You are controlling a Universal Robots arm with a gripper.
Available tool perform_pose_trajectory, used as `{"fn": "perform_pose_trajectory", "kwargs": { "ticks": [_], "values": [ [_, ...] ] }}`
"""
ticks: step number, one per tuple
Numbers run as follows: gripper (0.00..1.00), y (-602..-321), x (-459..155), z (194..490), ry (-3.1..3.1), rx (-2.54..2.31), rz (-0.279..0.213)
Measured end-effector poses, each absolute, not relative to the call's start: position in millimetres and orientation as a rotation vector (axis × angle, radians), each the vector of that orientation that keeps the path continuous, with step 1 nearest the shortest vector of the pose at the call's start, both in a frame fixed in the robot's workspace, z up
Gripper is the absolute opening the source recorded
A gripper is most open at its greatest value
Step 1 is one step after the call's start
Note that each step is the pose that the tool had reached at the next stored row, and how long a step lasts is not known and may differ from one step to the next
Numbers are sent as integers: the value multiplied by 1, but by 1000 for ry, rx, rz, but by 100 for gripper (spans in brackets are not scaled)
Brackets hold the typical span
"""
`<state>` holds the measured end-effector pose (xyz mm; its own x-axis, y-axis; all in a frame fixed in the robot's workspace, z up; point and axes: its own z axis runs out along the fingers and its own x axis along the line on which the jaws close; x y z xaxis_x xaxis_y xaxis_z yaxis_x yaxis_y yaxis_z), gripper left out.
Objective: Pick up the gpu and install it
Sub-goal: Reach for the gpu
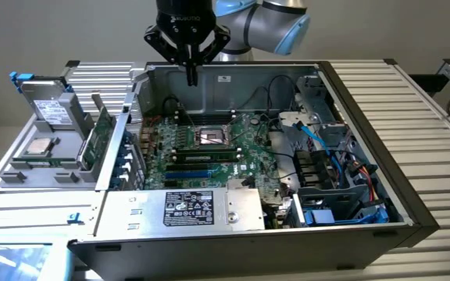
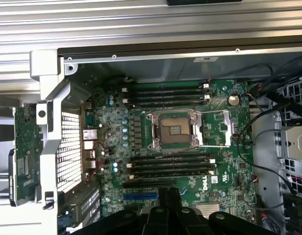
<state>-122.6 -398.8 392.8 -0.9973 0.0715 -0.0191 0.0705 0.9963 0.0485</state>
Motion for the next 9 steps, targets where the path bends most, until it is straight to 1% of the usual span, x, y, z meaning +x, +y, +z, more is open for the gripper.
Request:
{"fn": "perform_pose_trajectory", "kwargs": {
  "ticks": [9],
  "values": [
    [12,-399,-151,393,3118,110,75]
  ]
}}
